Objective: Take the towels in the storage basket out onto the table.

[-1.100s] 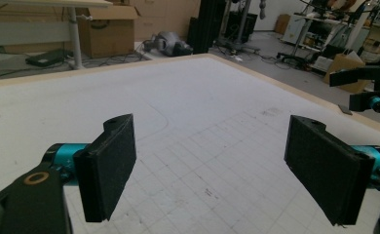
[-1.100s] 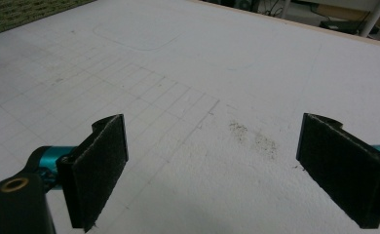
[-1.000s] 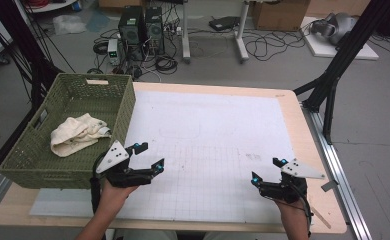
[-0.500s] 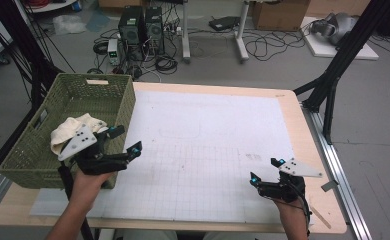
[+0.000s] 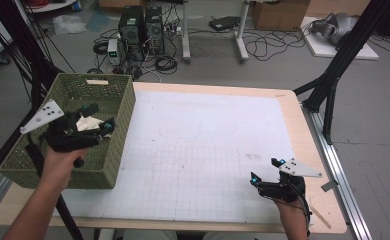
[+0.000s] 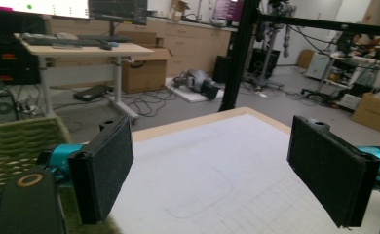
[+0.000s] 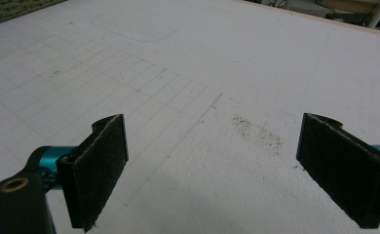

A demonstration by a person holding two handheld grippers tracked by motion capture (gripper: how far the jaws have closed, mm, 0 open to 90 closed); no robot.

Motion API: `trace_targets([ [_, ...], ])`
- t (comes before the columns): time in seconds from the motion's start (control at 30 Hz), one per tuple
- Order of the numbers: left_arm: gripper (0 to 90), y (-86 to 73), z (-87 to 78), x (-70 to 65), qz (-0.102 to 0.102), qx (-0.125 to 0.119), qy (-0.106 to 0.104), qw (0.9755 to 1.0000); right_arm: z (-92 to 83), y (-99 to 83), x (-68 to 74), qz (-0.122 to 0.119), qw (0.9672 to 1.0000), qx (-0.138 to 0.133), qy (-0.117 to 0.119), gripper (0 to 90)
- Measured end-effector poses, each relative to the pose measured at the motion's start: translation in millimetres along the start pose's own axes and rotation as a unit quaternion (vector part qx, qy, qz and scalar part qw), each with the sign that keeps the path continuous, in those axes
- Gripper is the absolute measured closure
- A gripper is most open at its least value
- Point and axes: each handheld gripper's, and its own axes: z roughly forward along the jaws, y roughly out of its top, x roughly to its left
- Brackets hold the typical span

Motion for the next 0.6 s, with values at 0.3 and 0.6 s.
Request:
trace_targets([
  [0.3, 17.0, 0.2, -3.4, 52.5, -0.016, 0.03, 0.06, 0.9976, 0.8, -0.4, -0.1, -0.002, 1.0, 0.002, -0.002, 10.8],
  [0.6, 17.0, -21.3, 4.0, 92.5, -0.034, 0.108, 0.134, 0.9845, 2.0, -0.8, 0.0, 0.0, 1.0, 0.006, -0.001, 10.9],
])
